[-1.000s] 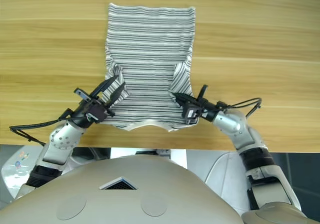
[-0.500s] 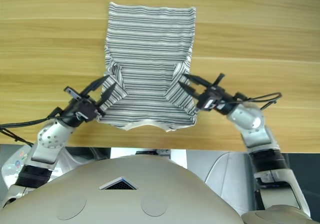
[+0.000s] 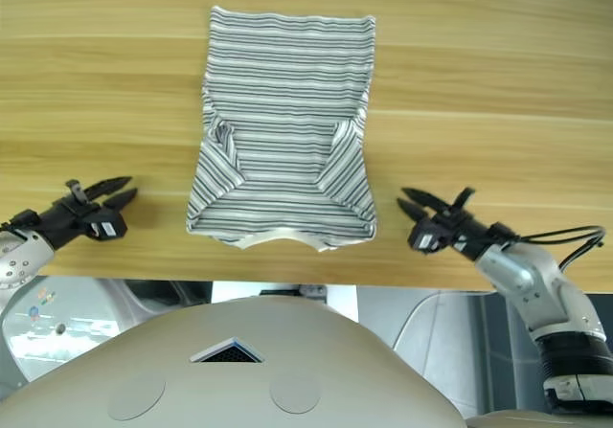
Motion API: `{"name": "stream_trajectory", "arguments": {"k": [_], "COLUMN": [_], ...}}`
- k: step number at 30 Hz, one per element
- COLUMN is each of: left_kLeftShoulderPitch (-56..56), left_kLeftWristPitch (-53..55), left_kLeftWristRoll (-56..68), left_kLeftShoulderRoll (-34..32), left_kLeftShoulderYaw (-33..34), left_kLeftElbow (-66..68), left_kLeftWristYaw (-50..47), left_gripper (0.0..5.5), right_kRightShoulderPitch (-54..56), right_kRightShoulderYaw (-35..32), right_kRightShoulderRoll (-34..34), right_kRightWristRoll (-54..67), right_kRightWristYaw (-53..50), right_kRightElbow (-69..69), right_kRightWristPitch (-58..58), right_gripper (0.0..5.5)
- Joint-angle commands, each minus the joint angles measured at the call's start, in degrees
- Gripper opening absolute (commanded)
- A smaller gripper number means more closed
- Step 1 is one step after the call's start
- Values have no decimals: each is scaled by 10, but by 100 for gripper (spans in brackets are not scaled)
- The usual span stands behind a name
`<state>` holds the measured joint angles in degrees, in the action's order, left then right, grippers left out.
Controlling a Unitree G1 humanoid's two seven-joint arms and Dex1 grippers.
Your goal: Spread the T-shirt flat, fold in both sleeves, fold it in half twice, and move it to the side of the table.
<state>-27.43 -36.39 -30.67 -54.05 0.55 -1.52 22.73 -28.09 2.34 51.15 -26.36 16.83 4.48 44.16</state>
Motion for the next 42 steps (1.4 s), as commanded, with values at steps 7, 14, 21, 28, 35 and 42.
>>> {"name": "stream_trajectory", "arguments": {"k": [7,14,21,28,35,42], "left_kLeftShoulderPitch": [-48,-13,64,126,123,103], "left_kLeftWristPitch": [-13,-7,-26,-53,-53,-17], "left_kLeftWristRoll": [105,89,93,87,92,60], "left_kLeftShoulderRoll": [-3,-1,18,31,20,49], "left_kLeftShoulderYaw": [-60,-59,-101,-155,-167,-127], "left_kLeftElbow": [-90,-53,-1,31,18,47], "left_kLeftWristYaw": [90,92,106,126,133,52], "left_gripper": [119,119,119,119,119,119], "right_kRightShoulderPitch": [-69,-46,-15,3,8,12], "right_kRightShoulderYaw": [0,-2,3,40,51,56], "right_kRightShoulderRoll": [30,17,12,-1,0,-3], "right_kRightWristRoll": [28,46,47,38,38,33], "right_kRightWristYaw": [58,68,68,77,86,82], "right_kRightElbow": [-89,-74,-36,-49,-60,-45], "right_kRightWristPitch": [6,-12,-4,2,1,3], "right_gripper": [136,200,200,200,200,200]}}
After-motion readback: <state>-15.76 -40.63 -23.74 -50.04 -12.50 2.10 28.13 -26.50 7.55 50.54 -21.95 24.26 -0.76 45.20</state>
